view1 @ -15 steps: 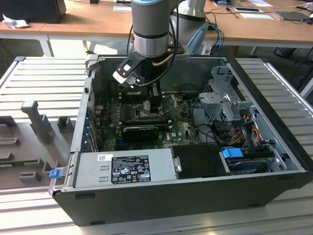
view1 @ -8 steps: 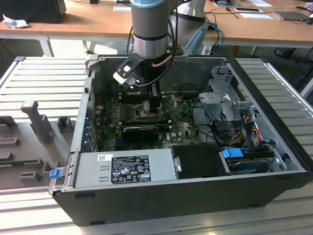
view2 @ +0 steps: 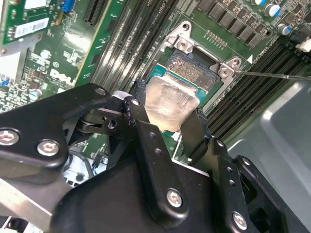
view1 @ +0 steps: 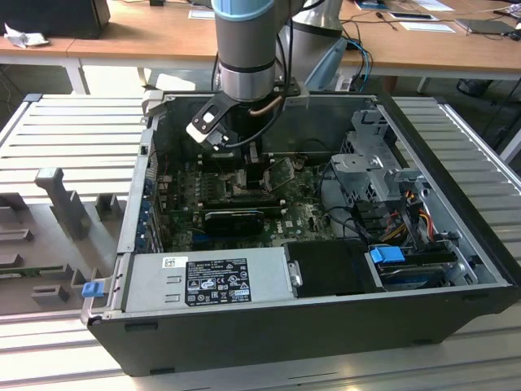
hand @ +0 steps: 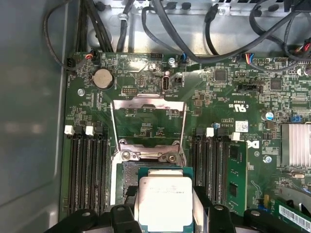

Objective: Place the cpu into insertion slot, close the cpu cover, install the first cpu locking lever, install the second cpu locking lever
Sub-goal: 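Place the cpu into insertion slot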

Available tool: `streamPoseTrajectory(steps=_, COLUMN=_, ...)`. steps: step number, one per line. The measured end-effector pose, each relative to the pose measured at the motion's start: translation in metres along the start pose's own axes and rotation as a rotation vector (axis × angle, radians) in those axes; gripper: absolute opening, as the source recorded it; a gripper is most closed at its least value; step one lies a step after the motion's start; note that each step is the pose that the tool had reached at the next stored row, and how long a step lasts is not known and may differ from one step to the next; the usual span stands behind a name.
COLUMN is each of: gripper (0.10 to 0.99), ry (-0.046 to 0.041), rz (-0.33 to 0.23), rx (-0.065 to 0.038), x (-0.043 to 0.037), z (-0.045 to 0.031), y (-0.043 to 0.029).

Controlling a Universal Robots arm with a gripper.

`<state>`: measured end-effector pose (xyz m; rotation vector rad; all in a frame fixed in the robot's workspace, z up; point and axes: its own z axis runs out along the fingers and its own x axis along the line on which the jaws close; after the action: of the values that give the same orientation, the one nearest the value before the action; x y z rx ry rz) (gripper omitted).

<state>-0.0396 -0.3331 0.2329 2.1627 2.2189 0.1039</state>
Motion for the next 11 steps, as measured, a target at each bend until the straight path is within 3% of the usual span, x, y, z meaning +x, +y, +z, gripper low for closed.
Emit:
streamPoseTrajectory(steps=6, gripper=0.529, ry=0.0003, rz=0.0, rx=0.0, x=0.0082, z=0.0084, y=-0.0055)
streamPoseTrajectory(steps=7, gripper=0.529, ry=0.0003, rz=0.0, rx=0.0, x=0.0104, z=0.0125, y=-0.006)
streamPoseTrajectory(steps=11, gripper=0.529, ry=0.0003, rz=0.002, rx=0.002, x=0.0106, z=0.0187, y=-0.0065)
